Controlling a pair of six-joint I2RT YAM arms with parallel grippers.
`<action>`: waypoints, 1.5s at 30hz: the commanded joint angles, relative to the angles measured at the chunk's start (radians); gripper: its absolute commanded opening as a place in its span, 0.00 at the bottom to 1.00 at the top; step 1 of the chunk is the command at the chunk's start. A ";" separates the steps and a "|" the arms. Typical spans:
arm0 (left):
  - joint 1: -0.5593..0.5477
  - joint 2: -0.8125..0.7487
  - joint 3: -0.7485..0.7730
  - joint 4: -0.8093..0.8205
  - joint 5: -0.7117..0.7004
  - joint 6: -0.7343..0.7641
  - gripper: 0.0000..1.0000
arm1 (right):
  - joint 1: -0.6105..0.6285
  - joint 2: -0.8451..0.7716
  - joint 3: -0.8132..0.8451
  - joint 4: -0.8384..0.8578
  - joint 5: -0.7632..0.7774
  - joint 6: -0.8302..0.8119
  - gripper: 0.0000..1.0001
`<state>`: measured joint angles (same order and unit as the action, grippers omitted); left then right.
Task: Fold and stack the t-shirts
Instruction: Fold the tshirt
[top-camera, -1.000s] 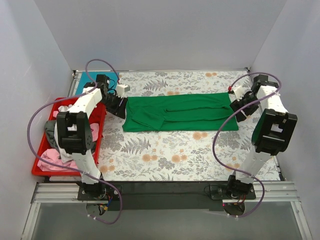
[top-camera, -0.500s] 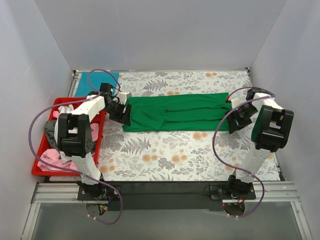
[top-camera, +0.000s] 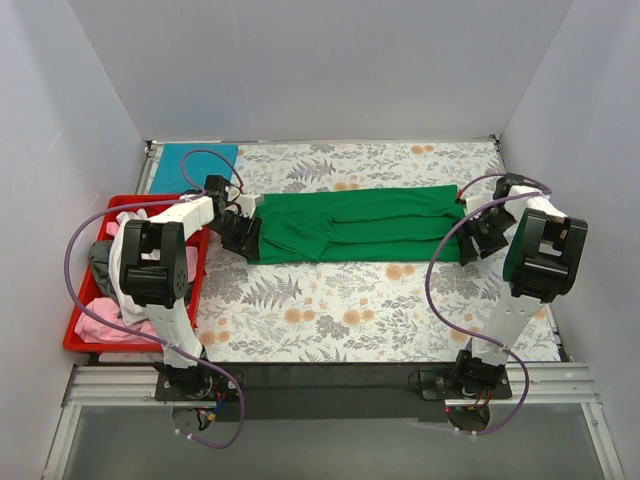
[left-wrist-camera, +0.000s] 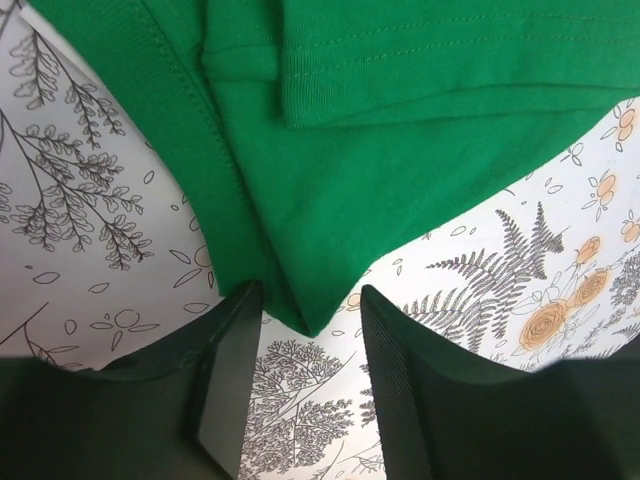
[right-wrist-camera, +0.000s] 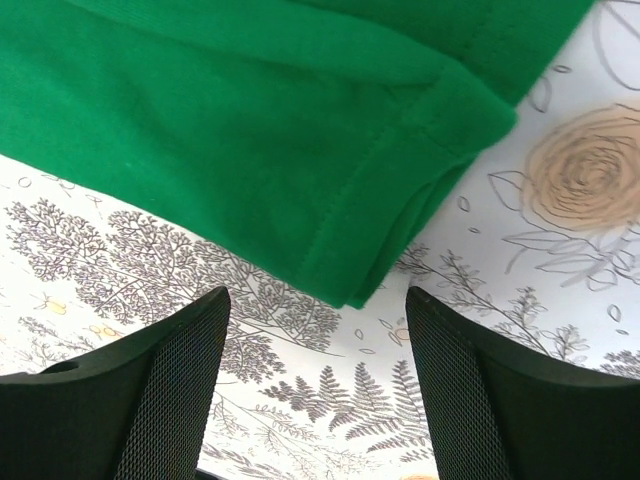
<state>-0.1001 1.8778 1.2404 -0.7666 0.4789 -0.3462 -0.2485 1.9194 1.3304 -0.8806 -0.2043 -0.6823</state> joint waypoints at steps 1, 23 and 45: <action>-0.001 -0.009 -0.019 0.012 -0.002 0.010 0.42 | -0.014 -0.027 0.049 0.019 0.013 0.020 0.78; 0.000 -0.120 -0.114 -0.092 -0.056 0.062 0.00 | -0.034 -0.066 -0.071 -0.001 0.110 -0.071 0.01; -0.001 -0.215 -0.048 -0.054 0.210 -0.111 0.38 | 0.337 -0.413 -0.101 0.190 -0.507 0.433 0.61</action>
<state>-0.1001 1.6417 1.1912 -0.8734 0.6243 -0.3882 -0.0406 1.5295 1.3083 -0.8833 -0.5518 -0.5102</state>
